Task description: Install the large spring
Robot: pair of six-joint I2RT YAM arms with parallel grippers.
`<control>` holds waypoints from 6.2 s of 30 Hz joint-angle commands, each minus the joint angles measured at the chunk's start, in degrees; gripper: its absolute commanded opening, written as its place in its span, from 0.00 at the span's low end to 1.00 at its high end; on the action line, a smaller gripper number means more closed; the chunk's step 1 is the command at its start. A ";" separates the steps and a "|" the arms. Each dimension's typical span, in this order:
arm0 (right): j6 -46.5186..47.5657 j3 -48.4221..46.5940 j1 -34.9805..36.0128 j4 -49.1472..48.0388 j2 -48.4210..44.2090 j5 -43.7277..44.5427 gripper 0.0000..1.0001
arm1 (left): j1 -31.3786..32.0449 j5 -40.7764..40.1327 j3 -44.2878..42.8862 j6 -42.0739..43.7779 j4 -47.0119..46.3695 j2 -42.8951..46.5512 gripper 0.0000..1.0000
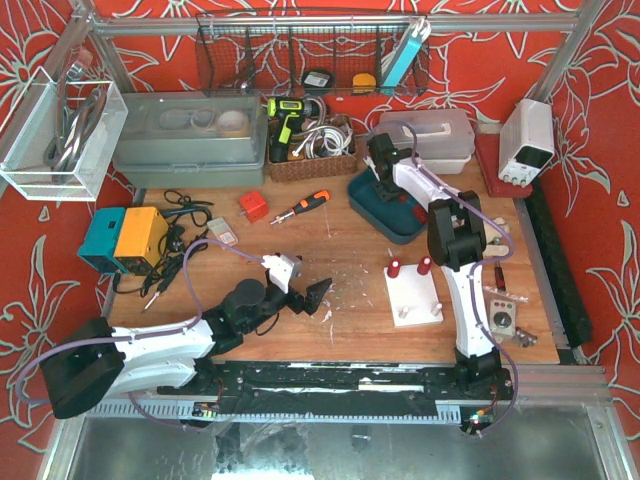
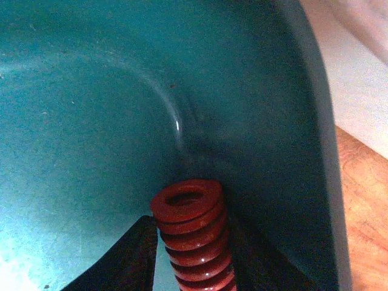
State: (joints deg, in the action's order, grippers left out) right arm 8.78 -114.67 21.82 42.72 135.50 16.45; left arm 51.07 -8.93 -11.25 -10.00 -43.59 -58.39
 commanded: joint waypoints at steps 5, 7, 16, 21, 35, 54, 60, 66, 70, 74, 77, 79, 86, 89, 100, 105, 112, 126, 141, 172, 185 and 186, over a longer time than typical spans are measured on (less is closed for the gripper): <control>1.55 -6.24 -1.06 7.60 5.28 -1.28 0.37 | 0.26 -0.81 0.52 0.95 -1.21 0.18 1.00; 1.59 -6.67 -1.07 7.90 5.89 -1.58 0.37 | 0.26 -0.99 0.51 0.95 -1.32 -0.09 1.00; 1.91 -10.49 -1.26 11.81 9.21 -2.92 0.39 | 0.26 -0.93 0.43 1.00 -1.23 -0.15 1.00; 1.62 -10.85 -1.41 10.93 9.25 -2.43 0.36 | 0.26 -0.92 0.43 0.96 -1.09 0.08 1.00; -3.77 -3.03 -1.14 4.41 -3.78 -7.57 0.00 | 0.26 -0.66 0.28 0.99 -1.88 -1.21 1.00; -40.19 50.43 6.55 -35.33 -54.23 -25.64 0.00 | 0.17 -4.00 1.84 -10.71 -4.73 3.13 0.70; -49.95 61.21 16.64 -43.75 -64.72 -21.90 0.00 | 0.25 1.16 -1.12 -14.55 -7.32 3.64 0.64; -53.59 65.73 23.69 -48.50 -68.40 -19.85 0.00 | 0.35 3.48 -5.51 -13.58 -4.68 0.42 0.71; -53.73 66.39 28.52 -49.14 -69.52 -17.51 0.00 | 0.35 4.87 -6.59 -14.54 -5.10 -0.43 0.73; -54.04 67.22 31.61 -50.08 -70.83 -15.70 0.00 | 0.35 4.77 -6.81 -15.05 -5.15 -1.12 0.72; -53.96 67.41 33.59 -50.19 -71.33 -15.23 0.00 | 0.35 4.27 -6.60 -15.27 -5.14 -0.83 0.69; -53.87 68.16 35.08 -50.48 -71.85 -13.82 0.00 | 0.35 4.73 -6.43 -15.31 -5.32 -0.32 0.68; -53.42 68.06 37.75 -50.63 -71.19 -12.73 0.00 | 0.35 5.45 -6.72 -14.82 -5.40 1.22 0.69; -53.57 68.00 38.65 -51.27 -70.42 -13.19 0.00 | 0.35 5.51 -7.17 -14.04 -5.42 1.24 0.68; -49.02 66.47 40.54 -46.51 -70.67 -17.18 0.00 | 0.35 9.74 -5.69 -5.70 -7.18 3.61 0.13; -42.97 63.98 40.49 -37.42 -72.55 -18.08 0.13 | 0.35 9.46 -2.73 2.10 -8.31 6.09 0.00; -37.00 59.65 40.43 -29.01 -74.07 -20.67 0.42 | 0.52 11.93 1.48 10.64 -14.48 7.06 0.00; -34.55 57.48 40.20 -24.69 -70.53 -25.20 0.56 | 1.31 18.95 4.12 18.23 -20.04 6.54 0.00; -33.90 57.78 40.23 -24.70 -68.64 -29.01 0.23 | 1.67 17.85 4.80 18.79 -20.04 7.13 0.00; -65.90 75.11 39.14 10.92 -95.76 27.24 0.00 | 1.67 -1.29 4.99 14.31 -11.77 2.14 1.00; -73.07 79.09 37.16 12.52 -95.20 23.92 0.00 | 1.67 -1.96 5.18 14.66 -11.41 2.49 1.00; -73.09 79.58 37.09 12.09 -95.31 24.10 0.00 | 1.67 -1.93 5.18 14.66 -11.29 2.56 1.00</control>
State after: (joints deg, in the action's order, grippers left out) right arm -60.80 -36.51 59.40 54.19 40.38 39.59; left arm 52.82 -9.47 -5.13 4.64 -54.43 -56.16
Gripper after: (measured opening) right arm 0.317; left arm 0.998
